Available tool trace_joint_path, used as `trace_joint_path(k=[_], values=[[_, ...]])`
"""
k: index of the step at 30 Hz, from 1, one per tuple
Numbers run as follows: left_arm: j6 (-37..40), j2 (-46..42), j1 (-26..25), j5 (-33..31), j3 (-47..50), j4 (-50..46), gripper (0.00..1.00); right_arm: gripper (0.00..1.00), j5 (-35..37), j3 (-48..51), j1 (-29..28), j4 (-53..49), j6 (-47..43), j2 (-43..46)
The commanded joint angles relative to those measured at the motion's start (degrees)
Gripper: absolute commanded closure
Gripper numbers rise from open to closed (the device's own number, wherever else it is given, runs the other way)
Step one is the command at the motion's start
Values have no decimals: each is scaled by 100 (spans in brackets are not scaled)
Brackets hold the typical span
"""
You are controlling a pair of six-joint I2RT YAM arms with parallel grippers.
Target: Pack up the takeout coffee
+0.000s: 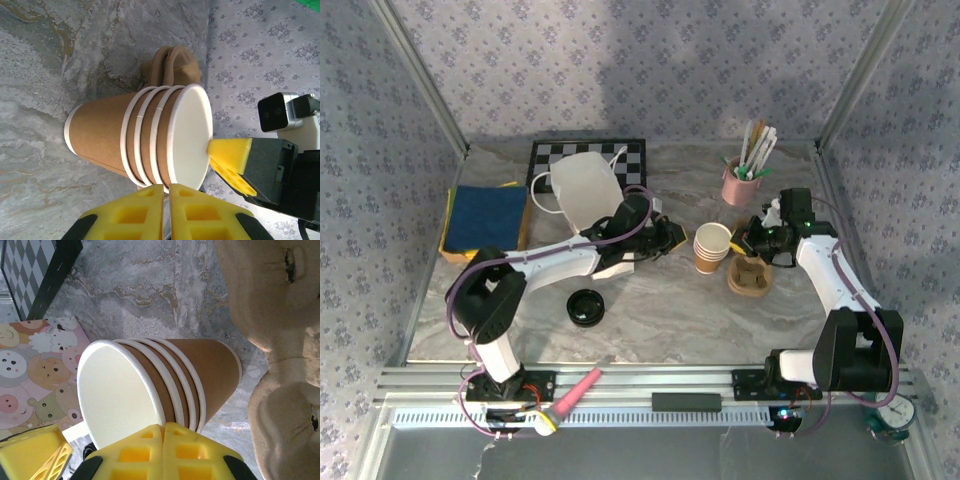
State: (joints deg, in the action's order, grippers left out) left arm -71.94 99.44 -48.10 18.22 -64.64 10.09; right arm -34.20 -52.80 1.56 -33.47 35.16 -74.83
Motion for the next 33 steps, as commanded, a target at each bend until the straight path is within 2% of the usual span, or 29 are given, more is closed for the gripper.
trace_joint_path(k=[1,6,8,33], values=[[-94,178,0,39,-186,-44,87,100,-182,138,87,145,-33,-149],[-233,359,40,273,-224,307,87,100,-248,186,158,175,-66,-207],[-298,430,41,341,-222,500,91,100,-254,181,171,174,-78,-198],[-504,592,35,666,-299,1327,90,100,-215,137,186,34,-132,-166]])
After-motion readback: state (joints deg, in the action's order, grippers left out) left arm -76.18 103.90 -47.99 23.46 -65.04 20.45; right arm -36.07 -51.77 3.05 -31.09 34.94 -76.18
